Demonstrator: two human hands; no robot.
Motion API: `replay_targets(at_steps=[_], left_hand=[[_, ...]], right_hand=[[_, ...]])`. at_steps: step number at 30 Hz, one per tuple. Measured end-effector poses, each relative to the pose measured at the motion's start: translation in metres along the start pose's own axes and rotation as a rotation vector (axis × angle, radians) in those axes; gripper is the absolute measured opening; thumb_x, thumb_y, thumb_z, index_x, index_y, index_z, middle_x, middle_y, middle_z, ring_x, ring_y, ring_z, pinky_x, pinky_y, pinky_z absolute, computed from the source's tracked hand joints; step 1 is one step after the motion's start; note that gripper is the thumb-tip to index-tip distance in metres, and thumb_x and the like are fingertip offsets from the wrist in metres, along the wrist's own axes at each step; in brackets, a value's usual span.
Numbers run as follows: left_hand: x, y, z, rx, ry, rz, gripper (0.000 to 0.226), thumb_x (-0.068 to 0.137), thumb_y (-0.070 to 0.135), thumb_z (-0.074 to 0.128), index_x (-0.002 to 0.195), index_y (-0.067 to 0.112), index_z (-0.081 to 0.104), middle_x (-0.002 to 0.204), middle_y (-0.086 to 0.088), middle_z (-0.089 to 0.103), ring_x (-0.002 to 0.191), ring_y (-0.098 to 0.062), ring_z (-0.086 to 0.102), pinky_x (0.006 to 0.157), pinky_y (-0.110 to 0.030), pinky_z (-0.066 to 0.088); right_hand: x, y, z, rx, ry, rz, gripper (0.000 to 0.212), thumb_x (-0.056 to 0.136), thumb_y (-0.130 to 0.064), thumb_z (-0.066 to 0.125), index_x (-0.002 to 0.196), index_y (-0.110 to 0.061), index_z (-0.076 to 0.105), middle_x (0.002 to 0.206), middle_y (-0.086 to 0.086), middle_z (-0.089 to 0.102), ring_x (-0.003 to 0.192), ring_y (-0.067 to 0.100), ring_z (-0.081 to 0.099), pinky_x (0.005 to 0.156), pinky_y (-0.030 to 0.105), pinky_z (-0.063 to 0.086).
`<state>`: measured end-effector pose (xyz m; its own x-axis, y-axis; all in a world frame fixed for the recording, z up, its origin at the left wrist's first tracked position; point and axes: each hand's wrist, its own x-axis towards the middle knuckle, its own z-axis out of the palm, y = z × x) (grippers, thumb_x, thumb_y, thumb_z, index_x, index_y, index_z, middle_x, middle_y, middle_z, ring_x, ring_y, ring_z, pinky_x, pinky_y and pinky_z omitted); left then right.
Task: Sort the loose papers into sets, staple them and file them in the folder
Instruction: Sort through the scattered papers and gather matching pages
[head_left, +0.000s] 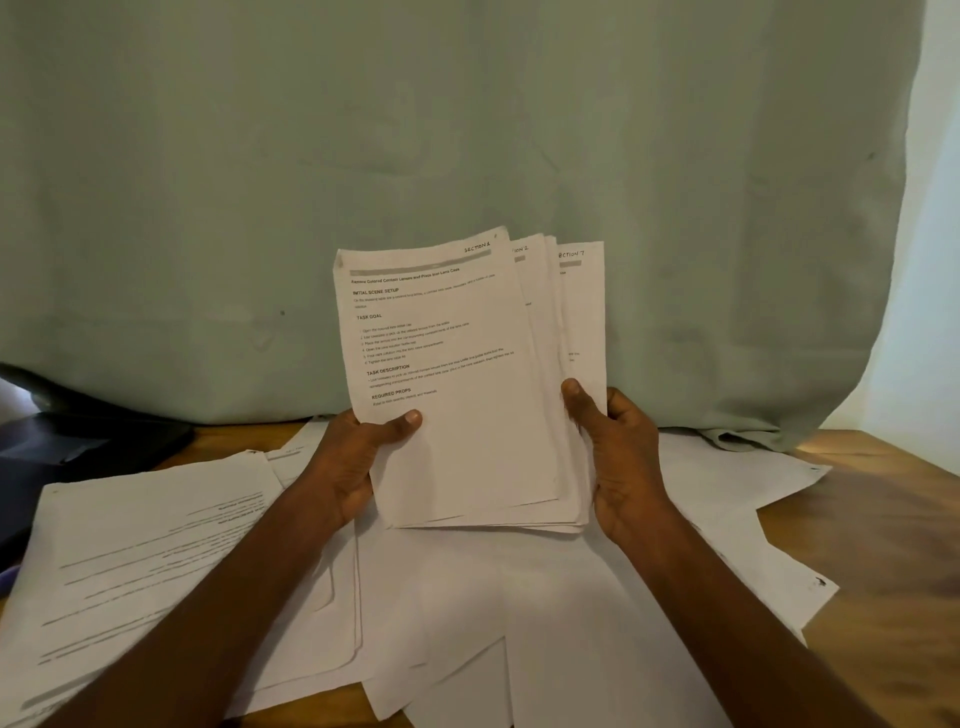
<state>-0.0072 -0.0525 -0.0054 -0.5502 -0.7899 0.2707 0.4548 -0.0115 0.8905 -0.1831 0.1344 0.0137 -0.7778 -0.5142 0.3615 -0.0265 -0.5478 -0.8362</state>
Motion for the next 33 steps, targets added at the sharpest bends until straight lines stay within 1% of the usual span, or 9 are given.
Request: replay_targets(at_steps=[6, 11, 14, 17, 21, 25, 29, 31, 33], left_hand=[[0.001, 0.002, -0.002, -0.006, 0.027, 0.024, 0.053, 0.087, -0.005, 0.072, 0.137, 0.009, 0.063, 0.13, -0.011, 0.071, 0.124, -0.033, 0.065, 0.111, -0.052, 0.047], [0.002, 0.004, -0.008, 0.093, -0.15, -0.002, 0.061, 0.082, 0.006, 0.076, 0.14, 0.014, 0.062, 0.134, -0.006, 0.069, 0.129, -0.028, 0.062, 0.114, -0.049, 0.044], [0.002, 0.005, -0.006, 0.142, -0.11, 0.04, 0.065, 0.075, 0.009, 0.08, 0.137, 0.013, 0.064, 0.133, -0.004, 0.07, 0.127, -0.023, 0.063, 0.116, -0.046, 0.043], [0.004, 0.008, -0.01, 0.044, -0.041, 0.045, 0.064, 0.074, 0.008, 0.078, 0.136, 0.013, 0.063, 0.133, -0.007, 0.07, 0.126, -0.027, 0.064, 0.114, -0.05, 0.045], [0.006, 0.008, -0.017, -0.161, 0.06, 0.013, 0.055, 0.085, 0.003, 0.071, 0.139, 0.014, 0.061, 0.134, -0.009, 0.069, 0.121, -0.027, 0.065, 0.104, -0.048, 0.052], [0.007, 0.009, -0.022, -0.309, 0.161, -0.042, 0.024, 0.099, 0.004, 0.063, 0.118, 0.018, 0.07, 0.119, -0.005, 0.075, 0.097, -0.019, 0.074, 0.077, -0.038, 0.063], [0.007, 0.011, -0.02, -0.309, 0.163, 0.051, 0.046, 0.098, 0.002, 0.063, 0.142, 0.014, 0.058, 0.14, -0.01, 0.064, 0.124, -0.028, 0.063, 0.105, -0.049, 0.052], [0.007, 0.01, -0.017, -0.246, 0.165, 0.118, 0.054, 0.096, -0.001, 0.064, 0.147, 0.01, 0.053, 0.143, -0.011, 0.061, 0.132, -0.031, 0.058, 0.112, -0.051, 0.047], [0.007, 0.008, -0.012, -0.156, 0.139, 0.175, 0.056, 0.094, -0.003, 0.066, 0.147, 0.008, 0.052, 0.143, -0.012, 0.061, 0.133, -0.031, 0.058, 0.113, -0.049, 0.046]], right_hand=[[0.004, 0.004, -0.003, -0.035, -0.03, -0.019, 0.028, 0.094, -0.027, 0.073, 0.12, -0.018, 0.073, 0.112, -0.003, 0.077, 0.102, 0.016, 0.073, 0.085, 0.03, 0.06], [0.004, 0.003, -0.004, -0.028, -0.048, -0.025, 0.024, 0.092, -0.017, 0.075, 0.116, -0.022, 0.074, 0.109, -0.002, 0.078, 0.099, 0.016, 0.074, 0.078, 0.024, 0.06], [0.002, 0.001, -0.003, -0.029, -0.037, -0.013, 0.022, 0.09, -0.019, 0.078, 0.112, -0.02, 0.076, 0.108, 0.0, 0.078, 0.098, 0.017, 0.074, 0.082, 0.029, 0.061], [0.004, 0.0, -0.002, -0.051, 0.073, 0.013, 0.016, 0.094, -0.022, 0.074, 0.109, -0.018, 0.076, 0.108, 0.002, 0.077, 0.098, 0.017, 0.072, 0.087, 0.028, 0.059], [0.004, 0.0, -0.005, -0.134, 0.104, 0.097, 0.016, 0.1, -0.022, 0.063, 0.111, -0.016, 0.073, 0.098, 0.005, 0.078, 0.078, 0.015, 0.073, 0.061, 0.026, 0.055], [0.002, -0.001, -0.007, -0.17, 0.027, 0.171, 0.022, 0.103, -0.036, 0.058, 0.113, -0.019, 0.069, 0.099, 0.004, 0.079, 0.085, 0.018, 0.078, 0.063, 0.028, 0.051], [-0.001, 0.0, 0.002, -0.197, -0.135, 0.229, 0.06, 0.083, -0.068, 0.061, 0.123, -0.023, 0.065, 0.107, 0.0, 0.078, 0.097, 0.019, 0.077, 0.073, 0.034, 0.054], [-0.004, 0.001, 0.009, -0.132, -0.172, 0.253, 0.075, 0.076, -0.072, 0.06, 0.133, -0.024, 0.06, 0.121, 0.004, 0.074, 0.109, 0.021, 0.072, 0.082, 0.039, 0.057], [-0.007, 0.003, 0.014, 0.027, -0.14, 0.297, 0.077, 0.082, -0.072, 0.057, 0.142, -0.024, 0.055, 0.133, 0.006, 0.067, 0.122, 0.025, 0.065, 0.093, 0.043, 0.056]])
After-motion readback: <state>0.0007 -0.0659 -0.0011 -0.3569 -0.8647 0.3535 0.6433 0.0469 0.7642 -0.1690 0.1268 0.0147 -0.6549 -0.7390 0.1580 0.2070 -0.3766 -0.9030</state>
